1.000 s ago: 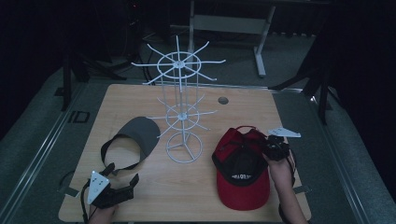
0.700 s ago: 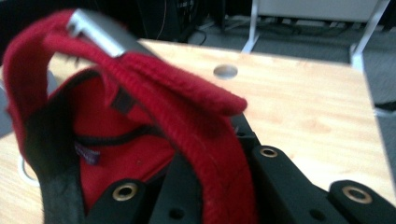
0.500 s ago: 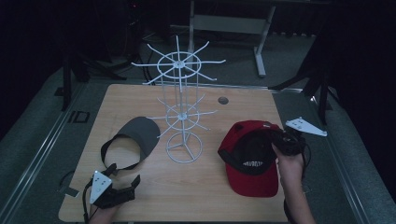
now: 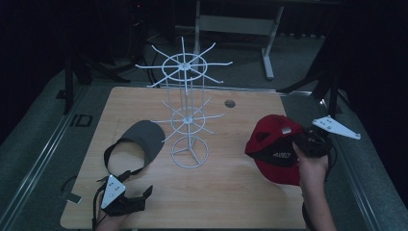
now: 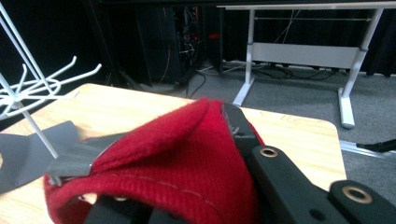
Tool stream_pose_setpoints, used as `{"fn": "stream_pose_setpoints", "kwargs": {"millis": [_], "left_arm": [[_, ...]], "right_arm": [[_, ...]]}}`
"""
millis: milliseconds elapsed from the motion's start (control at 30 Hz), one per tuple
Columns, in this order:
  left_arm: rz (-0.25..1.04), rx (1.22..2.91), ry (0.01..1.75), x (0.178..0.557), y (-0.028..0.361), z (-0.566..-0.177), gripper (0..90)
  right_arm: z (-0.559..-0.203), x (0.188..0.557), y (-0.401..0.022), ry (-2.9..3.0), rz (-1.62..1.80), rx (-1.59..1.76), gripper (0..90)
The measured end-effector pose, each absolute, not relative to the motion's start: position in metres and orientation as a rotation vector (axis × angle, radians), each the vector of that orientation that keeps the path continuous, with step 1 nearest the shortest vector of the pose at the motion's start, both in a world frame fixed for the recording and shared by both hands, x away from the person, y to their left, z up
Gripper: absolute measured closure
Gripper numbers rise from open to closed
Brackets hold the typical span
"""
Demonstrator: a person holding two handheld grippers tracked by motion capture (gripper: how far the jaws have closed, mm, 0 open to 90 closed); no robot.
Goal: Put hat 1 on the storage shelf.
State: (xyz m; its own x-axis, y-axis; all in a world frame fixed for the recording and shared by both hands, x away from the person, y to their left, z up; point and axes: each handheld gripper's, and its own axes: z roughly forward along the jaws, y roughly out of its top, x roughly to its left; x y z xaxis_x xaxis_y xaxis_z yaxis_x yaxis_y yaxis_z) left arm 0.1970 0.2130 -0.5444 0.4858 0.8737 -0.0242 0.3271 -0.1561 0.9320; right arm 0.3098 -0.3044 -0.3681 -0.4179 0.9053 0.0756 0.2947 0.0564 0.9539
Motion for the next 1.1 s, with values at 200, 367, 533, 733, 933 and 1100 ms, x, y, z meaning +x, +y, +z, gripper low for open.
{"fn": "stream_pose_setpoints", "kwargs": {"millis": [200, 367, 533, 733, 933, 1100], "left_arm": [[0.681, 1.704, 0.988, 0.202, 0.200, -0.531, 6.5], [0.653, 1.704, 0.916, 0.209, 0.182, -0.518, 7.1], [0.612, 1.737, 0.830, 0.217, 0.167, -0.503, 7.1], [0.593, 1.761, 0.762, 0.222, 0.152, -0.486, 7.7], [0.554, 1.761, 0.696, 0.223, 0.135, -0.471, 7.7], [0.526, 1.768, 0.631, 0.226, 0.116, -0.461, 7.7]], "right_arm": [[-0.359, 0.308, -0.307, 1.752, 1.384, 1.202, 87.7], [-0.353, 0.306, -0.302, 1.754, 1.407, 1.185, 87.7], [-0.350, 0.303, -0.297, 1.769, 1.426, 1.167, 87.7], [-0.353, 0.302, -0.294, 1.769, 1.451, 1.181, 87.6], [-0.357, 0.300, -0.293, 1.783, 1.459, 1.192, 87.6], [-0.352, 0.297, -0.290, 1.786, 1.476, 1.178, 87.7]]}}
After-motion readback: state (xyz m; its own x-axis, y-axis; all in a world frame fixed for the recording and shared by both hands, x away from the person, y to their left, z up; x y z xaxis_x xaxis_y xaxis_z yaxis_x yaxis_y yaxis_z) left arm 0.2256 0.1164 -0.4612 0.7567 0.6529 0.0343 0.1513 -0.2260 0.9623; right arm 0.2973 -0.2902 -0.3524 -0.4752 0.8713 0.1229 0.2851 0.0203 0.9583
